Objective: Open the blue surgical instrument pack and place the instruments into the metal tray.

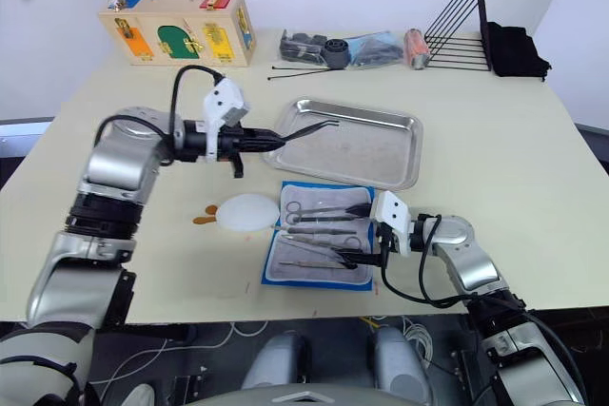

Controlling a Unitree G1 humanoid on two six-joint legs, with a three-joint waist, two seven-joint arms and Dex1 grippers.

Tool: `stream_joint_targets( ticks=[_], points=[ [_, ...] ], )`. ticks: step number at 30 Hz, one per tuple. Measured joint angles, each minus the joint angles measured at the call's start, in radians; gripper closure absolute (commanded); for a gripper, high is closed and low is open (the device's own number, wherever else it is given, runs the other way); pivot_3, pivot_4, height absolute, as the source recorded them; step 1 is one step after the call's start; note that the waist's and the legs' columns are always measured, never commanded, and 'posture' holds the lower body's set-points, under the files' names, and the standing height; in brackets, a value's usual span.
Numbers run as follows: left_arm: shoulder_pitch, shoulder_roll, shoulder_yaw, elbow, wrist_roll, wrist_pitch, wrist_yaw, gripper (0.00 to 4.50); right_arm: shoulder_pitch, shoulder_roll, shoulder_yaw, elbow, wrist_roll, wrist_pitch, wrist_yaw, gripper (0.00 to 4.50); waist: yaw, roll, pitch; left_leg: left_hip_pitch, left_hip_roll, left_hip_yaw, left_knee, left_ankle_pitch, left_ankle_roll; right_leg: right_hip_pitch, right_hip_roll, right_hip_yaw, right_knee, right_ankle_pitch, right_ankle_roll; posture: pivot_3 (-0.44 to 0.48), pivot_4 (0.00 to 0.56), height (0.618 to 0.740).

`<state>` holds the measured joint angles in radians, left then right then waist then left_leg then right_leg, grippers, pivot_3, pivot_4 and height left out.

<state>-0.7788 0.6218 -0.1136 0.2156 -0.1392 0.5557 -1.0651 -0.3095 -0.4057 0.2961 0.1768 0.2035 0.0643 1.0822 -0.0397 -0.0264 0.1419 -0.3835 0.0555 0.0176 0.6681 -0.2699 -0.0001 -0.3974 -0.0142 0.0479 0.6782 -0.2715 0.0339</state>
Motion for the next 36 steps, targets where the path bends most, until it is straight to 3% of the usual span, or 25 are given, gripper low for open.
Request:
stream_joint_targets(
  ticks=[7,14,18,26,36],
  points=[
    [0.027,-0.181,0.042,-0.075,0.01,0.106,0.329,4.46,0.001,0.0,0.0,-0.001,0.0,0.0,-0.001,0.0,0.0,0.0,0.0,0.0,0.0,0.0,0.0,0.0,0.0,0.0,0.0,0.0,0.0,0.0,0.0,0.0,0.15,0.74],
    [0.032,-0.344,0.079,-0.094,0.076,0.338,0.664,4.46,0.004,-0.005,-0.003,-0.003,0.001,-0.001,0.0,0.0,0.004,0.0,0.0,0.0,-0.001,0.0,0.0,0.0,0.0,0.001,-0.001,0.0,0.0,0.0,0.0,0.0,0.15,0.74],
    [-0.011,-0.45,0.094,-0.069,0.081,0.427,0.794,4.46,0.004,-0.004,-0.002,-0.003,0.001,-0.001,0.0,0.0,0.002,0.0,0.0,0.0,-0.001,0.0,0.0,0.0,0.0,0.001,-0.001,0.0,0.0,0.0,0.0,0.0,0.15,0.74],
    [-0.022,-0.505,0.116,-0.019,0.11,0.426,0.94,4.46,0.005,-0.003,-0.001,-0.004,0.001,-0.001,0.0,0.0,0.001,0.0,0.0,0.001,-0.001,0.0,-0.001,0.0,0.0,0.001,-0.001,0.0,0.0,0.0,0.0,0.0,0.15,0.74],
    [-0.022,-0.51,0.183,0.052,0.095,0.411,0.974,4.46,0.009,-0.004,-0.001,-0.009,0.001,0.0,-0.003,0.0,0.001,-0.001,0.0,0.001,-0.001,0.0,-0.001,0.0,-0.001,0.001,-0.001,0.0,-0.001,0.0,0.0,0.0,0.15,0.74]
  ],
)
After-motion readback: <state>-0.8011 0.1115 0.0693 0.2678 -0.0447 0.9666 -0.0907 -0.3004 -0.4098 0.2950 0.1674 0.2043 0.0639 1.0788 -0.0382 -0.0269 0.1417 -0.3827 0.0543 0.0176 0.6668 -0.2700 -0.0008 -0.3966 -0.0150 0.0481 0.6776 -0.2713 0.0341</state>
